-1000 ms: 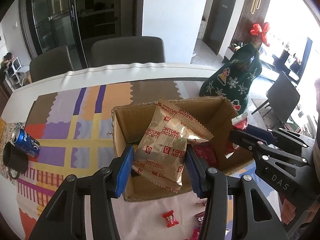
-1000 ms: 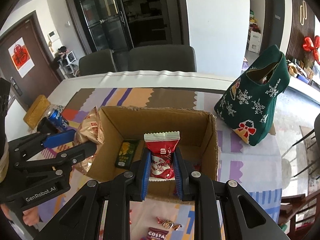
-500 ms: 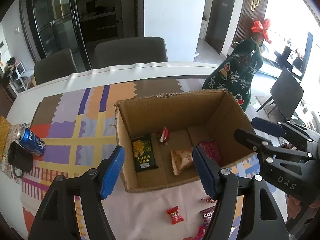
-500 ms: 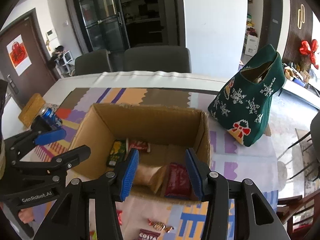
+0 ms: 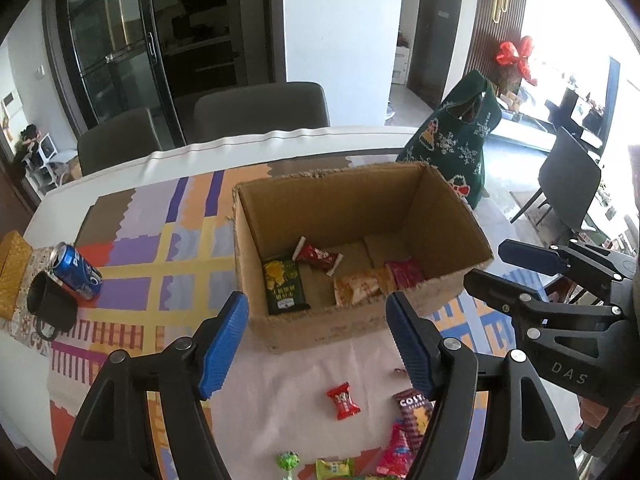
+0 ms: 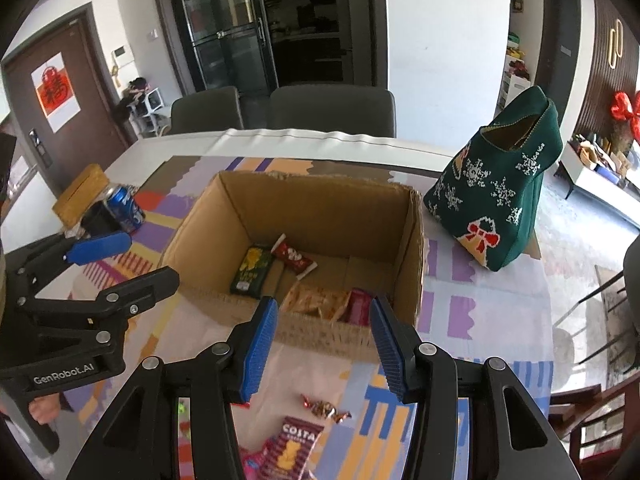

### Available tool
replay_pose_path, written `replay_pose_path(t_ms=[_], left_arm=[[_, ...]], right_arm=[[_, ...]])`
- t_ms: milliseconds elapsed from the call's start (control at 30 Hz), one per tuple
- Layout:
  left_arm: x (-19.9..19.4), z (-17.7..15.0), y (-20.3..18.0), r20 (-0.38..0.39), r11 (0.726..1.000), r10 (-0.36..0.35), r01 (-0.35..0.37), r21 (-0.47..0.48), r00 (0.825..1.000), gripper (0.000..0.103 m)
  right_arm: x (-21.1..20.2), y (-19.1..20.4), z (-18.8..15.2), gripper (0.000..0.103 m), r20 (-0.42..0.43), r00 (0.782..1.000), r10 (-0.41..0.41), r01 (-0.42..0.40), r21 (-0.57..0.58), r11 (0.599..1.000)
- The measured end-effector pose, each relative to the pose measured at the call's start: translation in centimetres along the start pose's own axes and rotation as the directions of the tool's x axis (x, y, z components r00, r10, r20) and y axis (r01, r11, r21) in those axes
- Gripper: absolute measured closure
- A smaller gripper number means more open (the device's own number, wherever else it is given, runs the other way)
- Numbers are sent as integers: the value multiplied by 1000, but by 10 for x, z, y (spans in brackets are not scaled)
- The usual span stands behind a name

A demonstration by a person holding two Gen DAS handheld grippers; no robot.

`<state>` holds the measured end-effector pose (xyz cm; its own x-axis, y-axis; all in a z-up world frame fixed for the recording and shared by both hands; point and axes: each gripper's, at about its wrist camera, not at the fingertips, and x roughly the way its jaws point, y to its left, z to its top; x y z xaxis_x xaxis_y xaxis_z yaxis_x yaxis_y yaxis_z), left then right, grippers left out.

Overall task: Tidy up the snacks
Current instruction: 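Withdraw both tools from the box toward the remaining snacks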

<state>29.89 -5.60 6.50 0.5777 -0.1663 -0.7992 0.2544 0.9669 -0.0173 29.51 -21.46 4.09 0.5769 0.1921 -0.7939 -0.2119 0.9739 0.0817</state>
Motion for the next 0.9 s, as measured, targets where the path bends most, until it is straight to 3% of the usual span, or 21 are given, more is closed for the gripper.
replay_pose_path(t_ms=[367, 900], left_arm=[[0, -33, -7, -41, 1000, -27, 26, -14, 999, 32], [38, -86, -20, -148, 1000, -12, 12, -4, 989, 33]], right_arm=[[0, 7, -35, 54, -55, 998, 21, -24, -55, 998], [31, 13, -88, 54, -172, 985, 22, -50, -162, 986]])
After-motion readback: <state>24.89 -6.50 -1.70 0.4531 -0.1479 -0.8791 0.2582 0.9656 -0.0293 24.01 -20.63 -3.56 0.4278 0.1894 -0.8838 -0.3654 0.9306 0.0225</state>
